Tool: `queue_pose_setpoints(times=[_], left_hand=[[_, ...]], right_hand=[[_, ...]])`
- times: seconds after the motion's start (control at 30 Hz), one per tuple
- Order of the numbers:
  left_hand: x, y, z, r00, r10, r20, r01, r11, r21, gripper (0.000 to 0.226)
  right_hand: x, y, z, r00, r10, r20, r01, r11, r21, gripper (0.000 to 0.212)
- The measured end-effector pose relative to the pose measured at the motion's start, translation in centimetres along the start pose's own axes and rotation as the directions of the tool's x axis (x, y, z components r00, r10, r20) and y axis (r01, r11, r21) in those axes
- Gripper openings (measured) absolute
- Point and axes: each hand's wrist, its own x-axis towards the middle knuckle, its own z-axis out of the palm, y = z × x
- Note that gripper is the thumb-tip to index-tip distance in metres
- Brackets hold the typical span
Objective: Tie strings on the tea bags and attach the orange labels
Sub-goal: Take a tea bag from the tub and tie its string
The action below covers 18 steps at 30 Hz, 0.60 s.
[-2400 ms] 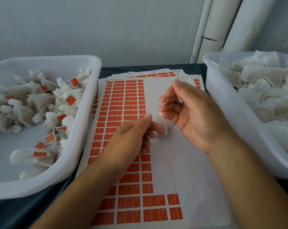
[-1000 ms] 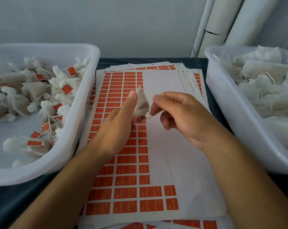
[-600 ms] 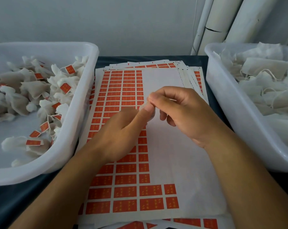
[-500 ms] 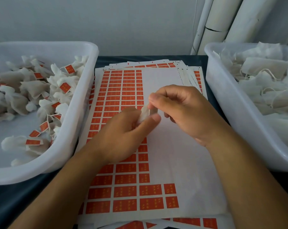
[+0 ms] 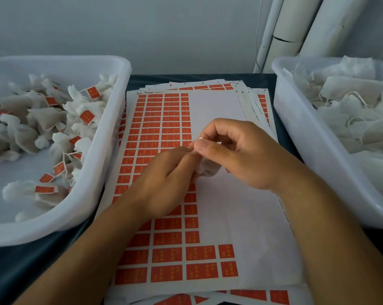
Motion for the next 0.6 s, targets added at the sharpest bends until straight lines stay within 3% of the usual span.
queue_pose_setpoints(times=[0.2,0.33,0.6], left_hand=[[0.19,0.04,-0.35,0.992,-0.114,-0.061,0.108,0.99,-0.088,0.05],[0.42,0.05,-0.35,0.978,-0.199,-0.065,0.191,0.975,-0.111,0.049],[0.4,0.66,-0.71,0.934,-0.339,-0.111,0.328,0.938,-0.112,0.044]], right_hand=[[-0.01,-0.1,-0.21,1.0,0.011,-0.014,-0.011,1.0,-0.014,0.012],[-0.17,-0.26,-0.13,1.0,0.03,0.003,-0.03,0.999,-0.036,0.02],[-0.54,-0.61,0.32,0.997,-0.07,0.041,0.076,0.983,-0.168,0.017]])
